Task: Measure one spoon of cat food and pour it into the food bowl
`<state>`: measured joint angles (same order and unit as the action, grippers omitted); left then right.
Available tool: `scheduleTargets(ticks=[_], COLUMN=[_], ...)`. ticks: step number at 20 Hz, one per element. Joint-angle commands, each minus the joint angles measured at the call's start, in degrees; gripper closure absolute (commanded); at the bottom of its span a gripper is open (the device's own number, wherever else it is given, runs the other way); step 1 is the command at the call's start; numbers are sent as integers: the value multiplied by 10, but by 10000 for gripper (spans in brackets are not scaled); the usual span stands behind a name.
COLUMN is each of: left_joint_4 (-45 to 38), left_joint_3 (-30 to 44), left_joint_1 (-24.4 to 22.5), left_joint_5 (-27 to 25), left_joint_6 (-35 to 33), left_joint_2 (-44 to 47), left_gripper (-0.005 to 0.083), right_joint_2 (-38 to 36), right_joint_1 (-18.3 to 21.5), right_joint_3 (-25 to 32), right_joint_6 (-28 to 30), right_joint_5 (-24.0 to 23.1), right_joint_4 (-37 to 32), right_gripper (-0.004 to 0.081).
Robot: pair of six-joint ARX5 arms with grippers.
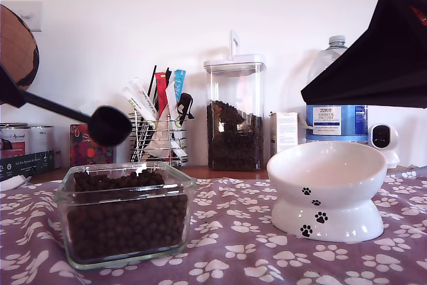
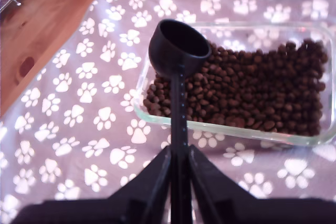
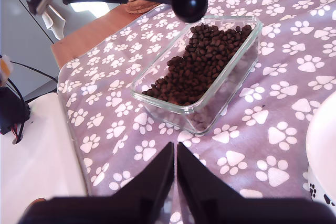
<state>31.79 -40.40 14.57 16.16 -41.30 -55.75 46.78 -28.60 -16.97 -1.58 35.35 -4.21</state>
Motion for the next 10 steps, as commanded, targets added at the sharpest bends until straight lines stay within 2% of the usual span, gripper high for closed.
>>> scheduleTargets(ticks=[1, 4, 10], left_joint_4=[-2, -7, -42], left_joint_3=[-2, -2, -2], left_joint_1=[38, 103, 199], left_joint_5=[-57, -189, -330], left_joint_6=[-28, -81, -183], left_joint_2=[-5, -5, -16], left_gripper=[797, 797, 797], right_joint_2=[3, 2, 3], right_joint_1=[-3, -3, -3], right_joint_3=[7, 7, 7], right_joint_6=[1, 1, -1], right_joint_5=[0, 1, 2], right_joint_4=[-2, -2, -2], right_gripper=[783, 783, 783])
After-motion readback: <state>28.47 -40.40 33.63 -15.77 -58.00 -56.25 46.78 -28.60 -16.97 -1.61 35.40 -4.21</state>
